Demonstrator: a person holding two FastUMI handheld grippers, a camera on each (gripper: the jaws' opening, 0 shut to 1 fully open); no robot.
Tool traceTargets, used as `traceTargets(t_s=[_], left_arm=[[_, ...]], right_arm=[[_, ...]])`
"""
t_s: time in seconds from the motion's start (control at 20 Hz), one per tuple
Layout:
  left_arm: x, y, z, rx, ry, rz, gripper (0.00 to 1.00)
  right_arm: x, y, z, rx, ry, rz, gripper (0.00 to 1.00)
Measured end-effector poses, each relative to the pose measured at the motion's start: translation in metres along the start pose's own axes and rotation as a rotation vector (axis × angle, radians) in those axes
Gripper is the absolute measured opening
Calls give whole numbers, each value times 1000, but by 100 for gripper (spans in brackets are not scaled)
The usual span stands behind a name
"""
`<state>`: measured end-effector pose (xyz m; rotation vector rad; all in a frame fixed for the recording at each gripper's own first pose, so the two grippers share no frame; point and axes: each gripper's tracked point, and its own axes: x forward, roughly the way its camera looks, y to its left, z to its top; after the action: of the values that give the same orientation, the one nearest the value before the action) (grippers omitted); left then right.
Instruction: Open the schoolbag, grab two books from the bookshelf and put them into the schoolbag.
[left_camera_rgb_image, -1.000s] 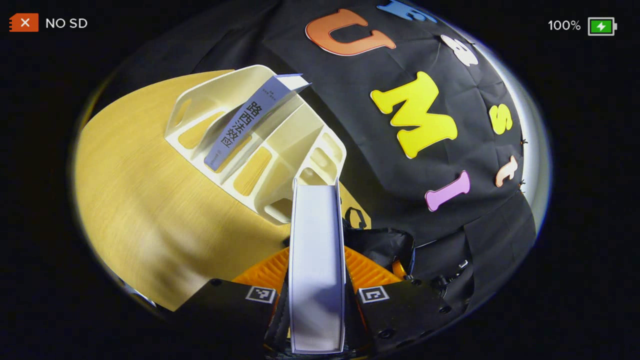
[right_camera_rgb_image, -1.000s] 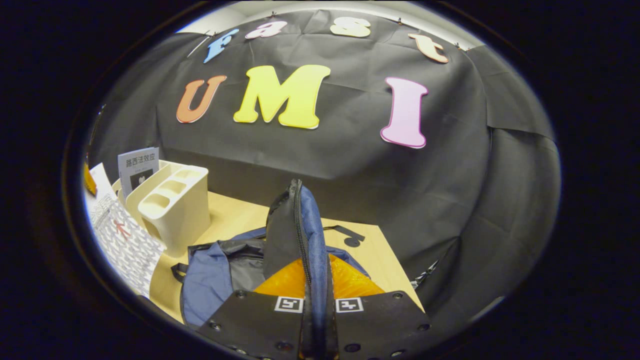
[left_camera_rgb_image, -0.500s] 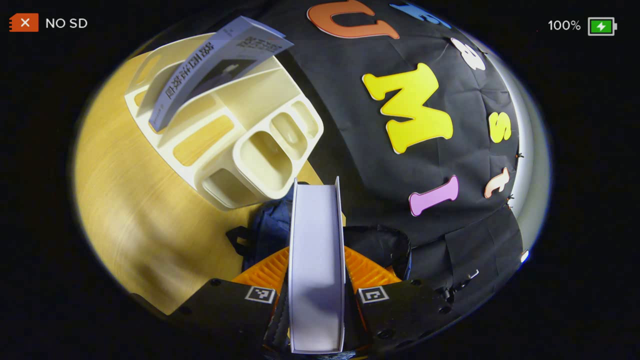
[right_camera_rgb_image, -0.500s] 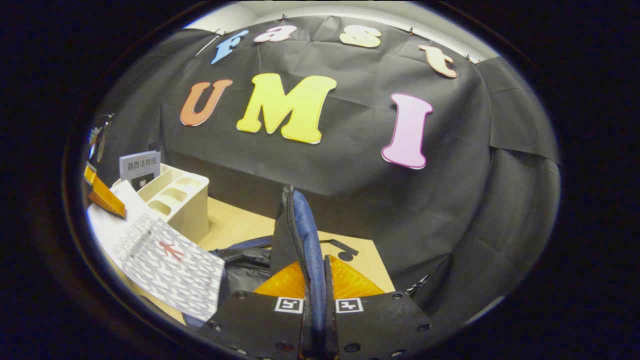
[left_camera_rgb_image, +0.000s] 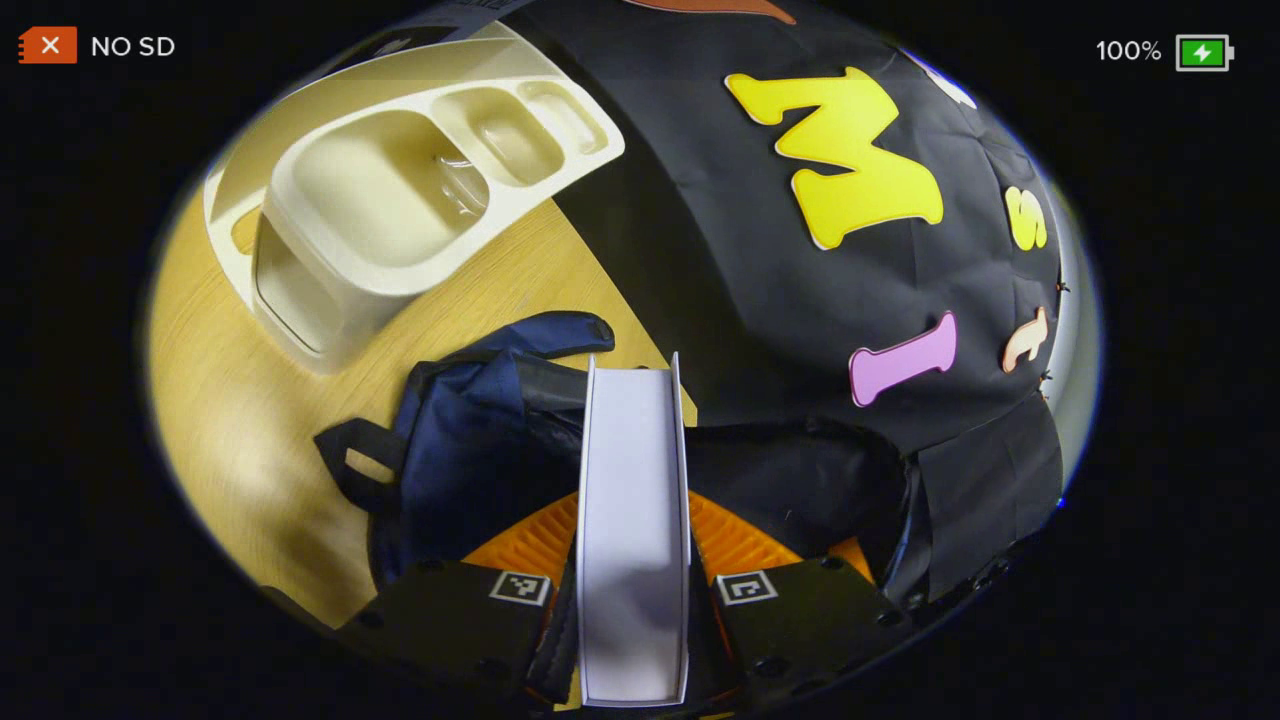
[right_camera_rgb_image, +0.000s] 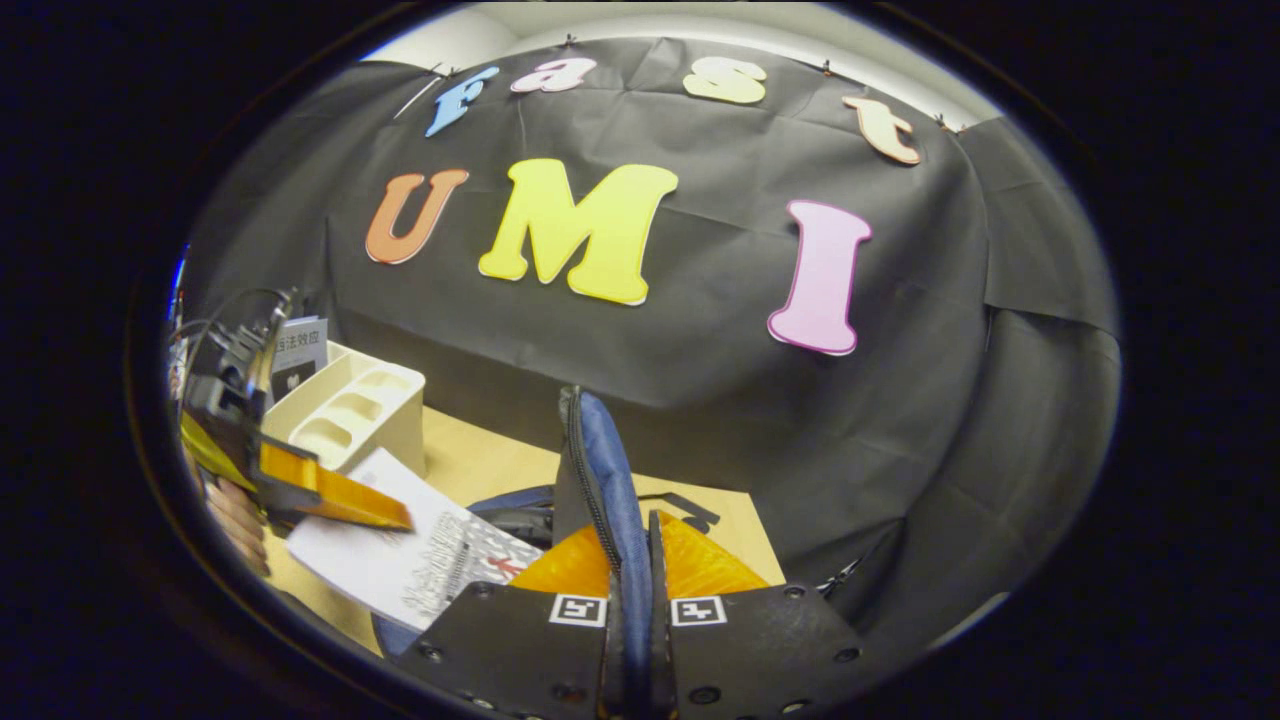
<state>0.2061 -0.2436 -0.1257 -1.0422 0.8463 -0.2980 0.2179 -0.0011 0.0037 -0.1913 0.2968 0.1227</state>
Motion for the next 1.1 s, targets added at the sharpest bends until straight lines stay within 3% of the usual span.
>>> traceTargets(t_s=[0.35, 0.4, 0.45, 0.6, 0.75, 0.8, 0.85, 0.95, 1.05, 1.1], left_arm=[[63, -12, -37, -19, -3, -91, 46], [73, -15, -43, -15, 3, -108, 51], [82, -13, -54, -17, 14, -111, 46], [105, -11, -78, -43, 43, -137, 46], [112, -11, -83, 41, 15, -158, 46], [112, -7, -82, 57, 17, -152, 52], [114, -4, -81, 53, 28, -145, 47], [122, 15, -89, 96, 74, -67, 53], [121, 20, -98, 141, 124, -58, 80], [119, 20, -99, 170, 143, -50, 78]], right_arm=[[-3, 10, 14, 1, -32, 39, 8], [-4, 12, 16, -7, -39, 43, 8], [-4, 14, 19, -15, -47, 43, 8], [-6, 22, 25, -19, -61, 55, 10], [-6, 26, 24, 0, -54, 57, 8], [-5, 29, 23, 15, -54, 63, 10], [-4, 28, 21, 27, -54, 60, 8], [-3, 22, 16, 43, -45, 46, 8], [-2, 19, 9, 66, -37, 48, 8], [-2, 17, 6, 70, -31, 44, 8]])
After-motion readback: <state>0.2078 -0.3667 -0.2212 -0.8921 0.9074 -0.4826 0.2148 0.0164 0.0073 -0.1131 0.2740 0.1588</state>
